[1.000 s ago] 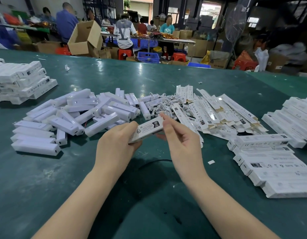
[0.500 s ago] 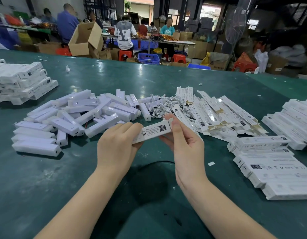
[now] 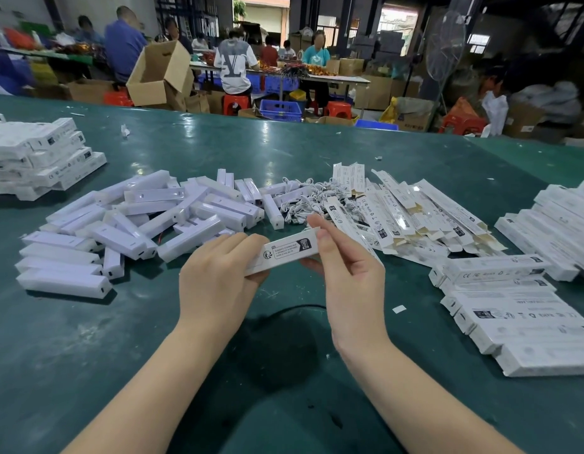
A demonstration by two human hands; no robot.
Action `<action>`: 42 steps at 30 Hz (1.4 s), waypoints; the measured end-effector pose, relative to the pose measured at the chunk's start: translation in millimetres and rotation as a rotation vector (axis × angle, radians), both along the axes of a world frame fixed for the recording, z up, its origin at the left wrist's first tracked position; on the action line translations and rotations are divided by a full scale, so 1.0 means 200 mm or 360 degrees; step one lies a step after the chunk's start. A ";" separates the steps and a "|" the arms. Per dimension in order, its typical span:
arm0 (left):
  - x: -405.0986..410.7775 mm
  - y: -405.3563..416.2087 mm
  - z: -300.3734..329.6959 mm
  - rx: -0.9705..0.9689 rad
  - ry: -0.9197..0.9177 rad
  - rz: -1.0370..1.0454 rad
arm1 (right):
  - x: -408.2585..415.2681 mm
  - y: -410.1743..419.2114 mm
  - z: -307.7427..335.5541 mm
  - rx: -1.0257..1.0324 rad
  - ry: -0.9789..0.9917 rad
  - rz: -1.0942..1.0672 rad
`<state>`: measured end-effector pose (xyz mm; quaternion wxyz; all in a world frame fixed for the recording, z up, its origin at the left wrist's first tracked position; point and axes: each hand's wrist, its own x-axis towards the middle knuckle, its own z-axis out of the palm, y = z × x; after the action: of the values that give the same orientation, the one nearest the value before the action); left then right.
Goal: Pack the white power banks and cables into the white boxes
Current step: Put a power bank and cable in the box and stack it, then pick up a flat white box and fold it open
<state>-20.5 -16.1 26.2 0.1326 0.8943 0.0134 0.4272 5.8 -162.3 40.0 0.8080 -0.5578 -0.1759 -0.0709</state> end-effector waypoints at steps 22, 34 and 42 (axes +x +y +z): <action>-0.01 -0.07 -0.01 -0.0590 0.0272 -0.0402 | 0.10 -0.14 0.09 -0.0726 -0.0296 -0.0659; 0.02 -0.11 -0.06 -0.0666 0.0187 -0.0839 | 0.11 -0.23 0.18 -0.2215 -0.1156 -0.0344; 0.02 -0.10 -0.07 -0.0674 0.0236 -0.0833 | 0.28 -0.63 0.27 -0.2413 -0.0205 -0.0990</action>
<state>-16.3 -35.7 12.9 0.4190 0.8486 -0.1185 0.3004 61.3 -288.2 94.1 0.1436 -0.9703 -0.0594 -0.1853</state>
